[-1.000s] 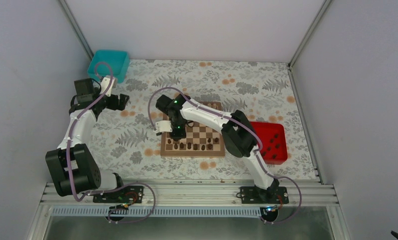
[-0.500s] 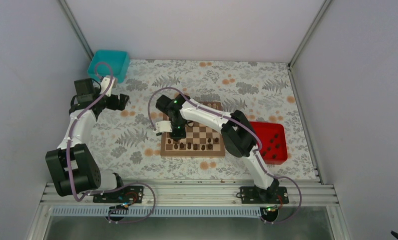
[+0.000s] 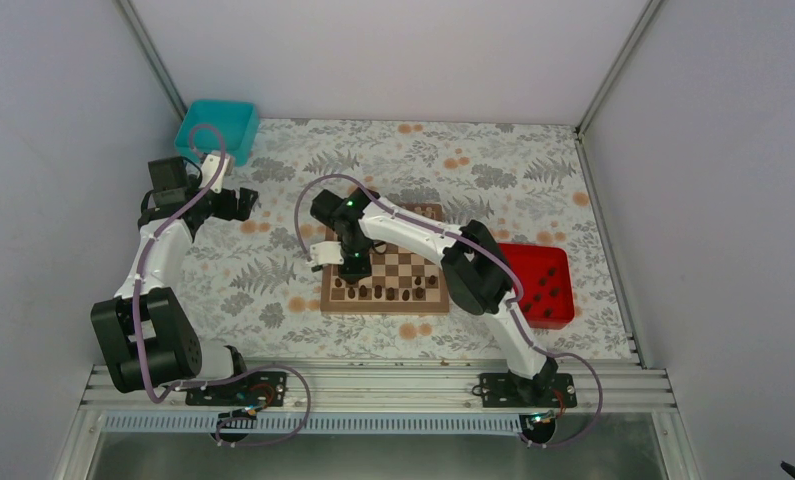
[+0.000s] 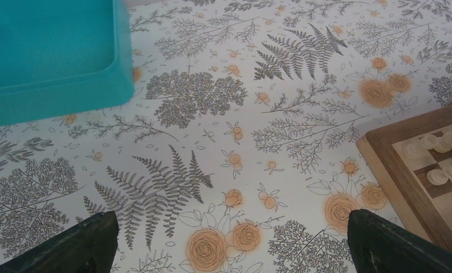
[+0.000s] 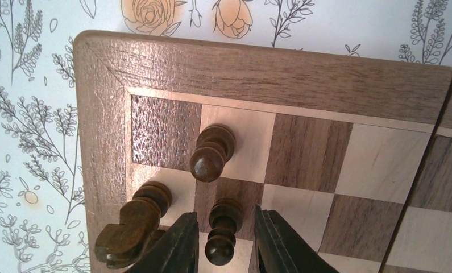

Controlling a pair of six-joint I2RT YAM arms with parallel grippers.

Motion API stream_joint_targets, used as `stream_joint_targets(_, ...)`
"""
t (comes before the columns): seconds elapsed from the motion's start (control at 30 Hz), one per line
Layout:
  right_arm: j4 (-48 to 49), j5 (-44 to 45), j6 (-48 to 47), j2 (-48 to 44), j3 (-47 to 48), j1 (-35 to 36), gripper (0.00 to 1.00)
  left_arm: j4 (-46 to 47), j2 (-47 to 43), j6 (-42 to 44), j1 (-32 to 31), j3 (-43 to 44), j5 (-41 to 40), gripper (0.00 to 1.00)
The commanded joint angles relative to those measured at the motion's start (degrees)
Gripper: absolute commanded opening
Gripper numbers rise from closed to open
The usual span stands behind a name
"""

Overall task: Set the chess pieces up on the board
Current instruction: Place the chess piece on the chessboard, then pick up the chess piece from the storage box.

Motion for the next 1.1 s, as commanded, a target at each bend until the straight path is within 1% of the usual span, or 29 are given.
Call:
stream_joint_targets(0.0,-0.1,0.1,0.0,-0.7,2.2,0.7,0.32,0.6,0.0,0.5,0.4,0.8,0.4,1.0)
stream_joint_targets(0.2,-0.8,1.2,0.9,-5.2,3.2,-0.6,0.37,0.5,-0.1,0.4,0.4,0.8,0.4,1.0)
stream_joint_targets(0.27,-0.5,2.5,1.3,-7.7,2.0,-1.7,0.38,0.4,-0.1,0.4,0.4,0.8,0.3,1.0)
stream_joint_targets(0.37,0.9,4.1,2.0,-14.0,-2.7,-4.5,0.39,0.4,-0.1,0.3,0.4,0.9,0.2,1.0)
stream_joint_targets(0.57,4.2,4.5,2.9,-29.8,-17.2,-17.7,0.41,0.4,0.3,0.4,0.4,0.9,0.2,1.0)
stream_joint_targets(0.67,6.2,4.0,2.4,-40.1,-26.2,-26.8,0.42,0.4,0.7,0.4,0.4,1.1,0.2,1.0)
stream_joint_targets(0.73,6.9,3.5,1.5,-44.9,-31.2,-32.9,0.43,0.4,0.8,0.4,0.4,1.1,0.2,1.0)
stream_joint_targets(0.97,9.5,4.9,-0.7,-56.6,-45.4,-50.3,0.47,-0.1,1.3,0.4,0.4,1.3,0.9,1.0)
stream_joint_targets(1.07,10.9,7.2,-0.5,-59.2,-50.6,-54.7,0.48,-0.1,1.5,0.4,0.4,1.3,0.9,1.0)
